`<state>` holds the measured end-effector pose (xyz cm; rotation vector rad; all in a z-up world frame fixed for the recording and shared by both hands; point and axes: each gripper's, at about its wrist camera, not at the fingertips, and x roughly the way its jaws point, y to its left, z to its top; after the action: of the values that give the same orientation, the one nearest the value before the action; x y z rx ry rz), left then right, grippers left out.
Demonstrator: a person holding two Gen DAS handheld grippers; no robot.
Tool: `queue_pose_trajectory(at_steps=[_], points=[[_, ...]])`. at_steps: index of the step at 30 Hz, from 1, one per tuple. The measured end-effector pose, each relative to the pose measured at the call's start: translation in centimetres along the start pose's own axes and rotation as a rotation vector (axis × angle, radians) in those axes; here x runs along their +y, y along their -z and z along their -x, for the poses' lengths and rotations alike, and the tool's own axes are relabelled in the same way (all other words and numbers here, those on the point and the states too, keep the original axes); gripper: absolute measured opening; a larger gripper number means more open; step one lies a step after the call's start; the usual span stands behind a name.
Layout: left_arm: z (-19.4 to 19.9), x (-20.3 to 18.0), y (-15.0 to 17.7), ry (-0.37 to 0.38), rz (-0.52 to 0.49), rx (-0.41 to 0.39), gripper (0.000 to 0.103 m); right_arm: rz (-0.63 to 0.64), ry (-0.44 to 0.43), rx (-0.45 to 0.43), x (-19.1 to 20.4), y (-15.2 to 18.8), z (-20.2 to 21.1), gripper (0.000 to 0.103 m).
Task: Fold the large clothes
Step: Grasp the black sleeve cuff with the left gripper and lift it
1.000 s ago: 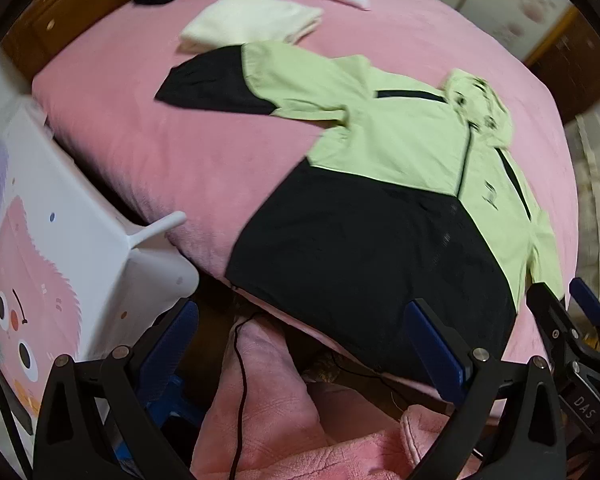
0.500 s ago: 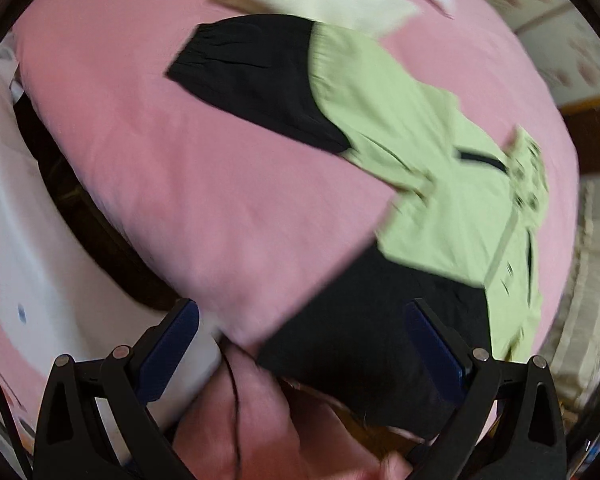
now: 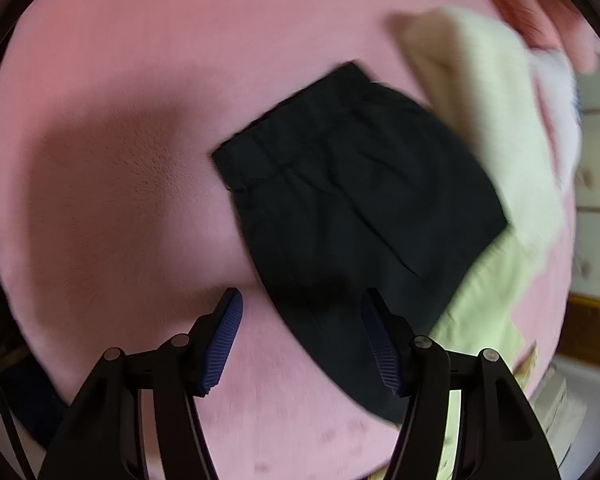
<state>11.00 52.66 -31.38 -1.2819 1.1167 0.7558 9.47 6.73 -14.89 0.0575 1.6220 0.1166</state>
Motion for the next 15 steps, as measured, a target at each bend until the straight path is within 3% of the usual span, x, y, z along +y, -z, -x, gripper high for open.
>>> queue_pose_trajectory(at_steps=[2,3,4,5,8,11,15], points=[[-1.3,0.4,-0.4,0.007,0.039,-0.038,0.054,-0.012,-0.02,0.022,0.0,0.5,-1.0,0.097],[-1.4,0.4,-0.3,0.004,0.043,-0.063,0.043,-0.019,-0.031,0.031,-0.1,0.8,-1.4,0.097],[-1.4,0.3,-0.3,0.0,0.04,-0.092,0.019,-0.023,-0.039,0.038,-0.2,0.9,-1.7,0.097],[-1.1,-0.2,-0.3,0.023,0.013,-0.139,0.009,-0.027,-0.051,0.042,-0.3,1.1,-2.0,0.097],[-0.1,-1.7,0.1,0.135,-0.067,-0.221,0.004,-0.036,-0.083,0.047,-0.8,1.5,-2.6,0.097],[1.8,-3.5,0.8,0.192,-0.147,-0.284,0.003,-0.056,-0.123,0.048,-1.6,1.6,-2.9,0.097],[6.4,-7.1,4.1,0.316,-0.298,-0.385,0.003,-0.052,-0.172,-0.018,-3.0,1.1,-2.2,0.097]])
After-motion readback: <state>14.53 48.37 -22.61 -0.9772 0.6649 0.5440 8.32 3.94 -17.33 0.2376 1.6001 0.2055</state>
